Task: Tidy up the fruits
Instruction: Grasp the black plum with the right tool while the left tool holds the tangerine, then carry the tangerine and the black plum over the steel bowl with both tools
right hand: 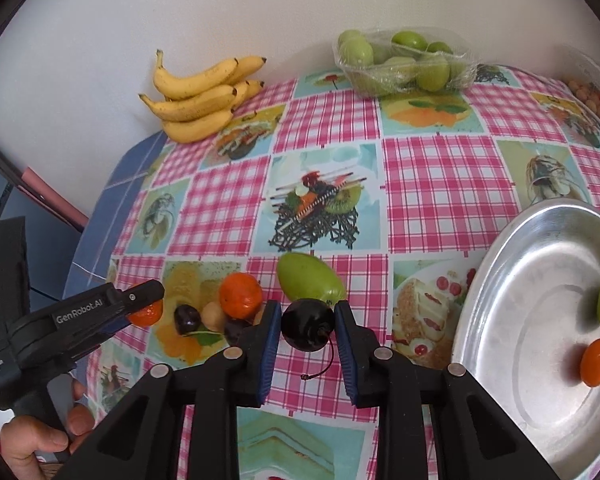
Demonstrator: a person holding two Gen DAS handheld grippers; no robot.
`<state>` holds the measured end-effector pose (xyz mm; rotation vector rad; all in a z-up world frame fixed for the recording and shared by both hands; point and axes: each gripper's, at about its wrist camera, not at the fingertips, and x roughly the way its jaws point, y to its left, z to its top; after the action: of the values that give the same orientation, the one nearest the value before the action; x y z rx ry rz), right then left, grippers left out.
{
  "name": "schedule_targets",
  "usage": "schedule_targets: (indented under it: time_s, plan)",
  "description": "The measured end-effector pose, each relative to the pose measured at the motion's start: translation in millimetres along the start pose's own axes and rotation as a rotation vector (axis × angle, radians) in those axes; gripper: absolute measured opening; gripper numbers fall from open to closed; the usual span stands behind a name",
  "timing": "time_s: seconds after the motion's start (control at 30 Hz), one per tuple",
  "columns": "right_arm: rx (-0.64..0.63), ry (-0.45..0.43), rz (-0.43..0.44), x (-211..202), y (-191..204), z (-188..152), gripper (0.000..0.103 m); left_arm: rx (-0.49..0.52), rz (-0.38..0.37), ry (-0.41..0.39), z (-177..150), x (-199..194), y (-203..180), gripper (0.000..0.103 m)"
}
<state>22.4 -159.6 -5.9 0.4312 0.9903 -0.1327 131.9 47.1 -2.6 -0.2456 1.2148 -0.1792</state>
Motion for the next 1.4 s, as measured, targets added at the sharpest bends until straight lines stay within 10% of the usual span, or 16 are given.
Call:
schedule_targets:
  time_s: [0.93, 1.4]
  plan:
    - [0.086, 0.015, -0.065, -43, -22, -14, 0.029, 0.091, -0.042, -0.004, -27, -21, -52, 0.041]
    - [0.228, 0.016, -0.165, -47, -92, -14, 0.029, 0.308, -0.078, 0.054, -65, -10, -127, 0.041]
